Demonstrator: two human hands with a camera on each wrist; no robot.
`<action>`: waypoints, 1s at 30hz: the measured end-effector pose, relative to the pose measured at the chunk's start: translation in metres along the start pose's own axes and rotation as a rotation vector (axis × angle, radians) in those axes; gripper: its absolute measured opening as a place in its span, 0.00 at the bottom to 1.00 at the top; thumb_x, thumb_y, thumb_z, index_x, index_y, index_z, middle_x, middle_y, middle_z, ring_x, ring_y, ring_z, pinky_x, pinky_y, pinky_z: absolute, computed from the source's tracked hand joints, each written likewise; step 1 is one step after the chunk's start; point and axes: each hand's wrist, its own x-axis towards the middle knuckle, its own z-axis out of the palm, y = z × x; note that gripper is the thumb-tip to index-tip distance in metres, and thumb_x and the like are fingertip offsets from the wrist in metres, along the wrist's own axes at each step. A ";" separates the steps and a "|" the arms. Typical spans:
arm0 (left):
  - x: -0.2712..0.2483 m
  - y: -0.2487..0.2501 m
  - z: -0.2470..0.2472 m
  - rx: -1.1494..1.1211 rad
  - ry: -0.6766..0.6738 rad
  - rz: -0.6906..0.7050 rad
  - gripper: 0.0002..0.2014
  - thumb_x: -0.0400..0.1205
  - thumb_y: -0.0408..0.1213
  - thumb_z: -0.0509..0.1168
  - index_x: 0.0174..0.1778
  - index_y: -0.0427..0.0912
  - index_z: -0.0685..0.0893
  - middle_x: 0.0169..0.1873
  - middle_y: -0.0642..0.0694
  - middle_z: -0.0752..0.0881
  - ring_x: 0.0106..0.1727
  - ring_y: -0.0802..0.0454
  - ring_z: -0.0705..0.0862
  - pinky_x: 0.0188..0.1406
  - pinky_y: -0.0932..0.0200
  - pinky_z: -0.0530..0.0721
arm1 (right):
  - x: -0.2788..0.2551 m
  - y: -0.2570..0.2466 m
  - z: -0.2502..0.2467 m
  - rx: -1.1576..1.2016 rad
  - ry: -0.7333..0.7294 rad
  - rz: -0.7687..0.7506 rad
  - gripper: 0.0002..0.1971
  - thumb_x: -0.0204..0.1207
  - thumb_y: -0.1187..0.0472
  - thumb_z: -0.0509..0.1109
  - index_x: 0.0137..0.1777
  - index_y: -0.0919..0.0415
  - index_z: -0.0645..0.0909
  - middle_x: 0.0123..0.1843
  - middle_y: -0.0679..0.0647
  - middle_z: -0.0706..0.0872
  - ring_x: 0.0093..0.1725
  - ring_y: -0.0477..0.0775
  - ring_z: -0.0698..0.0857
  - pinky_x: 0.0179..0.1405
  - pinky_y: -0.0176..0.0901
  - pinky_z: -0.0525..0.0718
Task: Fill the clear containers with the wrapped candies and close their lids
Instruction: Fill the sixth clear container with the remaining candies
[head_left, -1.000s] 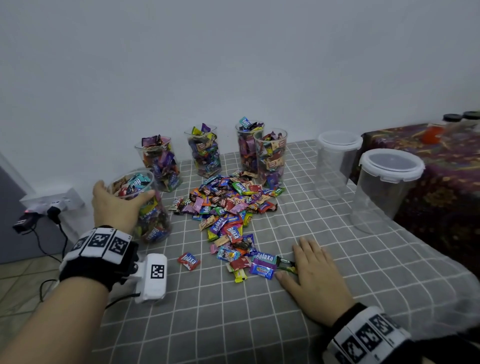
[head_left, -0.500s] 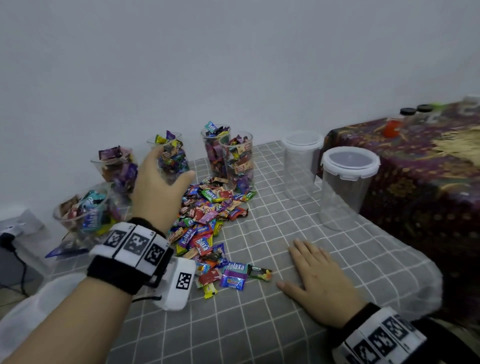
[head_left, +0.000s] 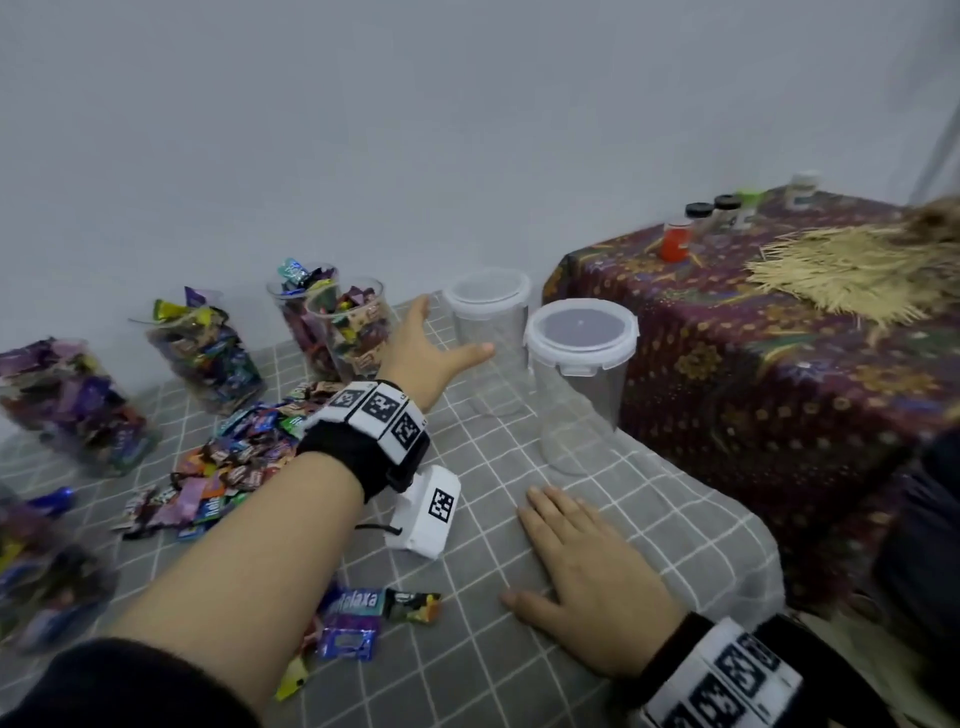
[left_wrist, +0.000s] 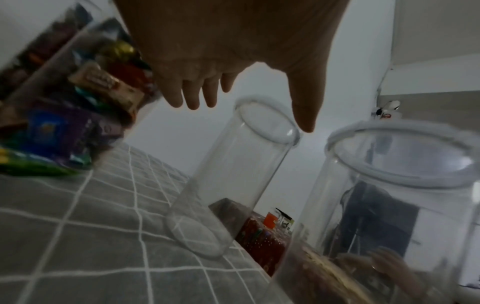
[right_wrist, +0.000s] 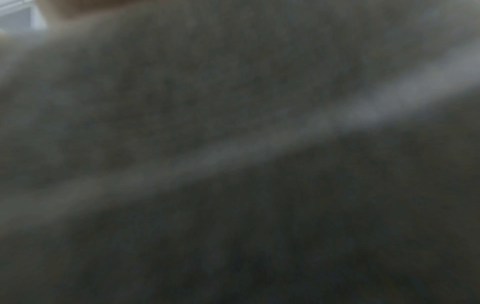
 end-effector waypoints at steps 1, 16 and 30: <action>0.006 -0.001 0.006 -0.004 -0.004 -0.011 0.52 0.68 0.49 0.78 0.82 0.43 0.54 0.80 0.43 0.63 0.79 0.46 0.63 0.78 0.42 0.63 | 0.000 0.000 0.000 0.004 0.002 0.001 0.54 0.58 0.28 0.29 0.84 0.56 0.40 0.85 0.51 0.38 0.83 0.48 0.36 0.74 0.39 0.28; 0.016 -0.011 0.039 -0.074 0.049 -0.094 0.40 0.70 0.51 0.76 0.73 0.40 0.67 0.67 0.44 0.77 0.66 0.46 0.78 0.63 0.53 0.75 | 0.002 0.007 0.010 -0.021 0.017 0.014 0.50 0.64 0.27 0.34 0.84 0.55 0.40 0.86 0.51 0.40 0.83 0.47 0.38 0.75 0.41 0.30; -0.106 -0.027 -0.094 -0.265 -0.023 0.108 0.37 0.61 0.54 0.81 0.65 0.54 0.76 0.54 0.55 0.88 0.55 0.60 0.86 0.60 0.54 0.84 | 0.006 -0.019 0.006 -0.082 -0.014 0.070 0.59 0.52 0.28 0.18 0.84 0.61 0.38 0.85 0.57 0.37 0.84 0.53 0.37 0.73 0.42 0.28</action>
